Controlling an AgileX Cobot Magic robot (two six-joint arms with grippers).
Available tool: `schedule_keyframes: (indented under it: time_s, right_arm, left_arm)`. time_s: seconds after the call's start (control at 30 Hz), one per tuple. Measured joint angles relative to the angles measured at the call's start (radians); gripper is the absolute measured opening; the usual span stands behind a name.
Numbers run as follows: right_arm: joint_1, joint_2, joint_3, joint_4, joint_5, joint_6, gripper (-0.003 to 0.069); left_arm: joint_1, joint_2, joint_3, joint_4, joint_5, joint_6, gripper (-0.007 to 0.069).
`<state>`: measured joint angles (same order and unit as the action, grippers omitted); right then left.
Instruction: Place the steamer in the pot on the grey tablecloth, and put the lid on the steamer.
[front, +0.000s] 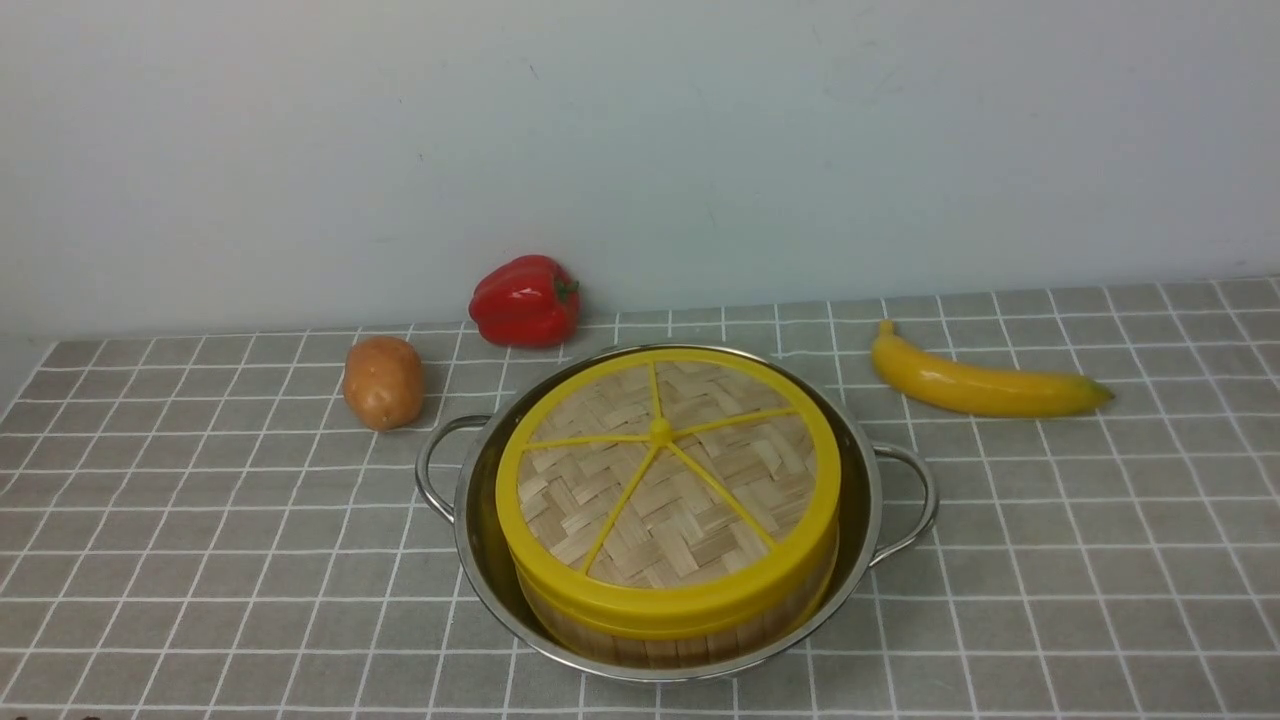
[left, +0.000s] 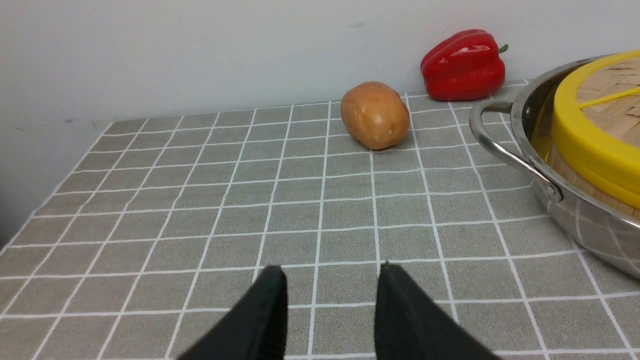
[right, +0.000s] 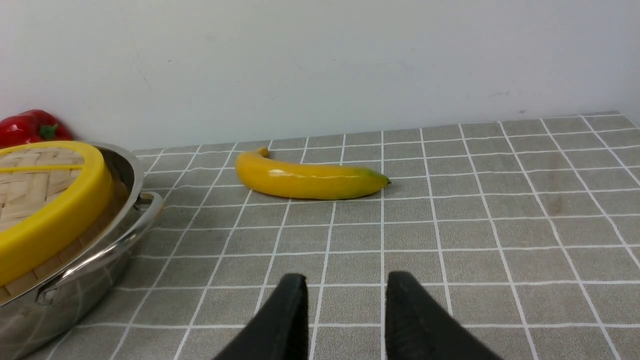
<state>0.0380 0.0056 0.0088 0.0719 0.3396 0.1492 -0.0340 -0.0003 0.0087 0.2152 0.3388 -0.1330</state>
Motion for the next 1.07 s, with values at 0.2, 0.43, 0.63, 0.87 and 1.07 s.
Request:
schedule_keyframes:
  time_s: [0.2, 0.43, 0.63, 0.87, 1.07]
  right_arm:
    - [0.0, 0.0, 0.0, 0.0, 0.0, 0.0, 0.024]
    - [0.0, 0.0, 0.0, 0.0, 0.0, 0.0, 0.024]
    - [0.0, 0.0, 0.0, 0.0, 0.0, 0.022, 0.0242]
    - [0.0, 0.0, 0.0, 0.0, 0.0, 0.023, 0.0243]
    - [0.0, 0.0, 0.0, 0.001, 0.0, 0.025, 0.0243]
  left_arm:
    - [0.0, 0.0, 0.0, 0.0, 0.0, 0.0, 0.0243]
    - [0.0, 0.0, 0.0, 0.0, 0.0, 0.0, 0.0243]
    - [0.0, 0.0, 0.0, 0.0, 0.0, 0.0, 0.0243]
    - [0.0, 0.0, 0.0, 0.0, 0.0, 0.0, 0.0243]
    - [0.0, 0.0, 0.0, 0.0, 0.0, 0.0, 0.0243]
